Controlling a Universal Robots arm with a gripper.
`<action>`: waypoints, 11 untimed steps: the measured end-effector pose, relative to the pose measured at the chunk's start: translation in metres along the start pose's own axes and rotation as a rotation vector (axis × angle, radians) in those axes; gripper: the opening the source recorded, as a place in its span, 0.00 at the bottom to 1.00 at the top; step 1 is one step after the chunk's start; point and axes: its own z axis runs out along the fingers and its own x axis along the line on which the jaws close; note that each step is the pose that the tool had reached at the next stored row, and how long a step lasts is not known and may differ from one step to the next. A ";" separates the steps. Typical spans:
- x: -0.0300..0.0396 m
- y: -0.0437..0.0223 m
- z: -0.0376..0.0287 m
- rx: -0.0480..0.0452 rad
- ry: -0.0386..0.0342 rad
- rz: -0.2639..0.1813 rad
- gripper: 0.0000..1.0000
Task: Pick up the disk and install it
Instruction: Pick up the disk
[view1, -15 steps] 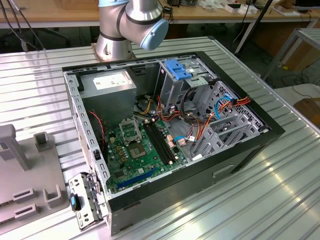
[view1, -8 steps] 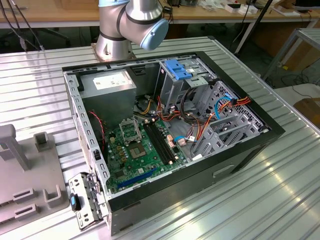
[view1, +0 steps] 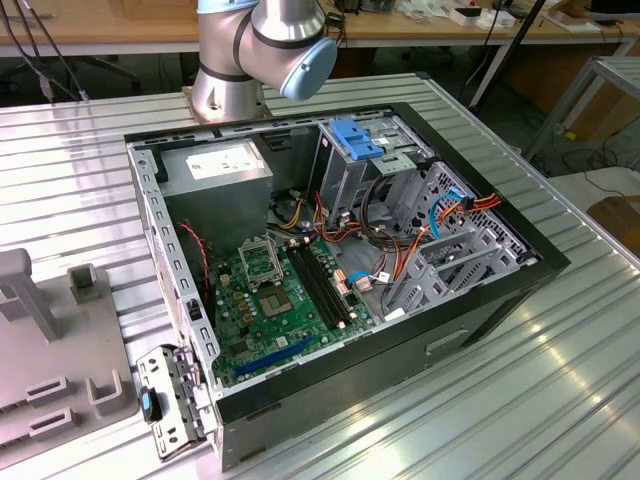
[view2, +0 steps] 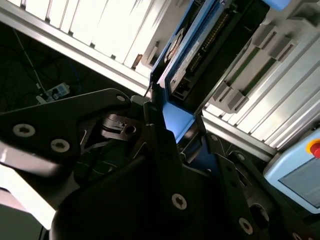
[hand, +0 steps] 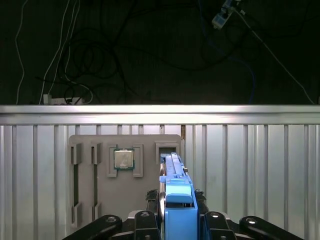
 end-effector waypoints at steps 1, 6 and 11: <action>0.0000 0.0000 -0.0029 0.0002 -0.0001 0.000 0.37; -0.0002 0.0000 -0.0126 -0.0005 0.0000 0.000 0.37; -0.0004 -0.0001 -0.0215 -0.0011 0.0002 0.000 0.37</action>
